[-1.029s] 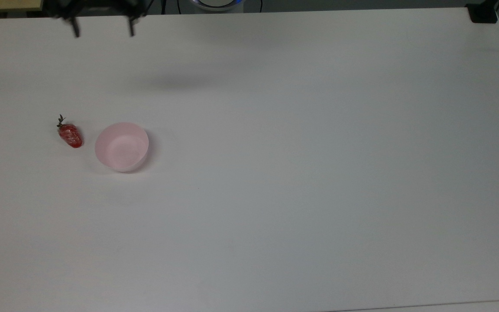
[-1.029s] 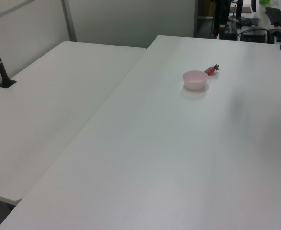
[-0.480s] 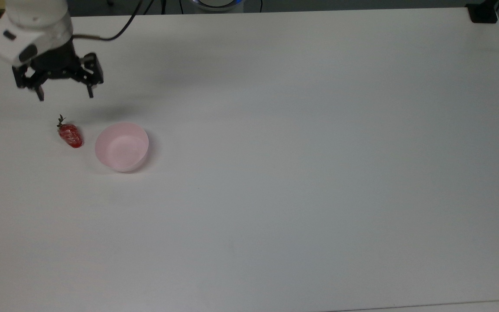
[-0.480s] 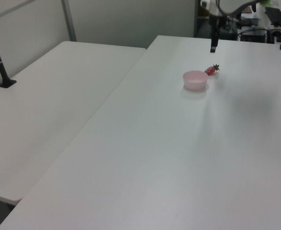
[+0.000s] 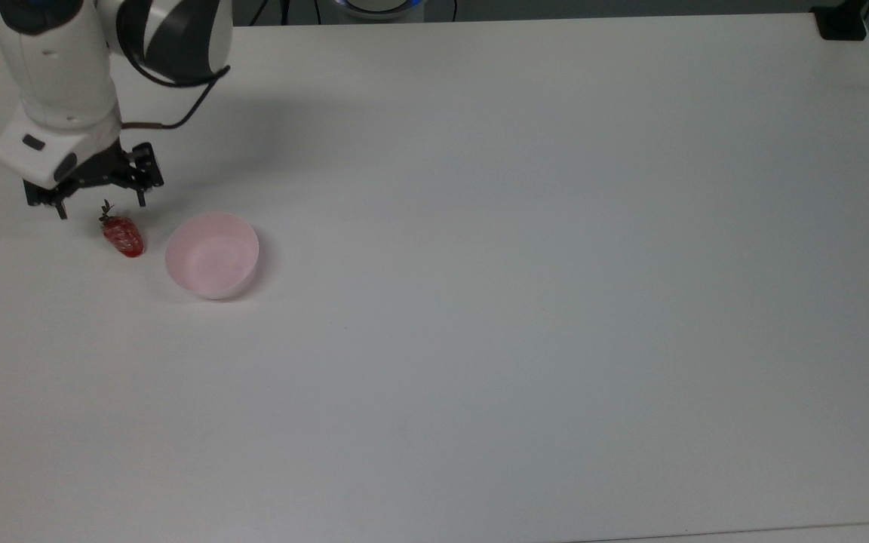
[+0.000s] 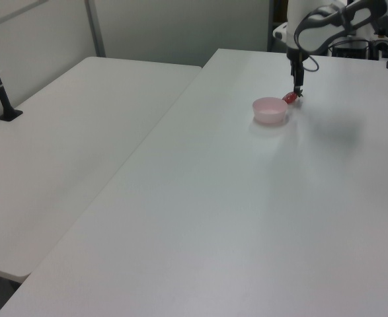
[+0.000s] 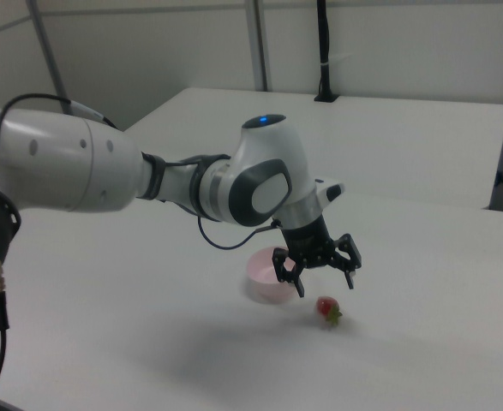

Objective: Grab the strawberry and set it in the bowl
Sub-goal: 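Move the open gripper down over the red strawberry beside the bowl, then close the gripper on the strawberry and lift it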

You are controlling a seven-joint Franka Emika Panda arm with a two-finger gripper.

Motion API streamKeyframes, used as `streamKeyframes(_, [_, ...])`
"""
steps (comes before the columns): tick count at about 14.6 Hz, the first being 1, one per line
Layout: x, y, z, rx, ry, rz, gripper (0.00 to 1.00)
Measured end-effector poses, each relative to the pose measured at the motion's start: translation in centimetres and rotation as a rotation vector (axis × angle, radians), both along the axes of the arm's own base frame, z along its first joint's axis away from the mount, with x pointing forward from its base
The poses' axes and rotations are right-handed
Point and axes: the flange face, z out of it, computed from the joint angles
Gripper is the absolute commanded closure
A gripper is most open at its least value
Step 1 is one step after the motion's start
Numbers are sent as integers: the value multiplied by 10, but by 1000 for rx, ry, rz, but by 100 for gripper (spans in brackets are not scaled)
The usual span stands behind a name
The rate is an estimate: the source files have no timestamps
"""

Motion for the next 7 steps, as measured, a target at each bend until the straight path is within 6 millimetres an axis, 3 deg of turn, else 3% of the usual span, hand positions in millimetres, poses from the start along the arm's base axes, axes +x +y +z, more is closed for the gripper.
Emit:
streamKeyframes(5, [11, 6, -39, 8, -12, 30, 19])
streamKeyframes(6, [13, 8, -46, 11, -14, 35, 24])
streamKeyframes(7, [14, 9, -50, 13, -10, 37, 36])
